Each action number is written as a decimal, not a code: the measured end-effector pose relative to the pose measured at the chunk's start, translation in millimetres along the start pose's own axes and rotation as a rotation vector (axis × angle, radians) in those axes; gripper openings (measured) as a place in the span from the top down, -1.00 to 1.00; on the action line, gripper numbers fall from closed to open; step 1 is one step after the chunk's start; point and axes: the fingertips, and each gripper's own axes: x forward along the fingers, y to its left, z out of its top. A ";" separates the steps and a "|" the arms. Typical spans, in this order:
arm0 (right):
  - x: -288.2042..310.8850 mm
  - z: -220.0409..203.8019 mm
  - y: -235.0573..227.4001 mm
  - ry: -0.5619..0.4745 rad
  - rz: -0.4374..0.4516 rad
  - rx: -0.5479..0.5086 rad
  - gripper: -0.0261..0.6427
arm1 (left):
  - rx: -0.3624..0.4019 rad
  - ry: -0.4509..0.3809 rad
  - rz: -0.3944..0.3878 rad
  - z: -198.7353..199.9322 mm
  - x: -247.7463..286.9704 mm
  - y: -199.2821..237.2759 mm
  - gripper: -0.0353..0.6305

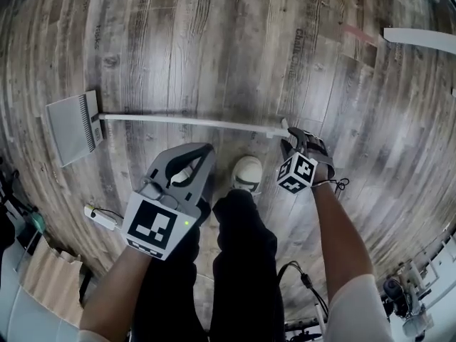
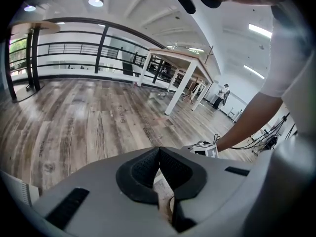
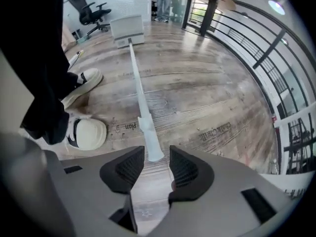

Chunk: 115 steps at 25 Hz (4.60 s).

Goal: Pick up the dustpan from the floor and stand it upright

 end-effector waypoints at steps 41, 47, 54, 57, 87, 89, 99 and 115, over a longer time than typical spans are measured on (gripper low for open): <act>-186.4 102.1 -24.0 -0.196 -0.024 -0.225 0.49 | -0.086 -0.049 -0.001 65.5 -87.6 -35.9 0.82; -280.4 142.5 -24.0 -0.242 -0.014 -0.247 0.49 | -0.112 -0.050 0.025 90.6 -144.2 -53.2 0.82; -401.4 214.1 -26.8 -0.347 -0.022 -0.265 0.49 | -0.113 -0.070 0.054 128.8 -214.7 -73.5 0.82; -436.0 237.6 -24.1 -0.375 -0.025 -0.284 0.49 | -0.118 -0.080 0.067 140.6 -239.7 -80.8 0.82; -621.1 283.5 -1.2 -0.206 -0.117 -0.357 0.50 | -0.204 -0.248 0.149 204.5 -415.7 -148.0 0.82; -623.8 292.9 1.4 -0.203 -0.121 -0.375 0.50 | -0.202 -0.256 0.152 208.1 -420.1 -150.6 0.82; -625.2 320.1 25.2 -0.172 -0.109 -0.468 0.50 | -0.223 -0.305 0.199 212.5 -451.2 -143.9 0.82; -625.7 345.4 56.9 -0.181 -0.133 -0.596 0.50 | -0.264 -0.314 0.205 202.5 -465.9 -144.7 0.82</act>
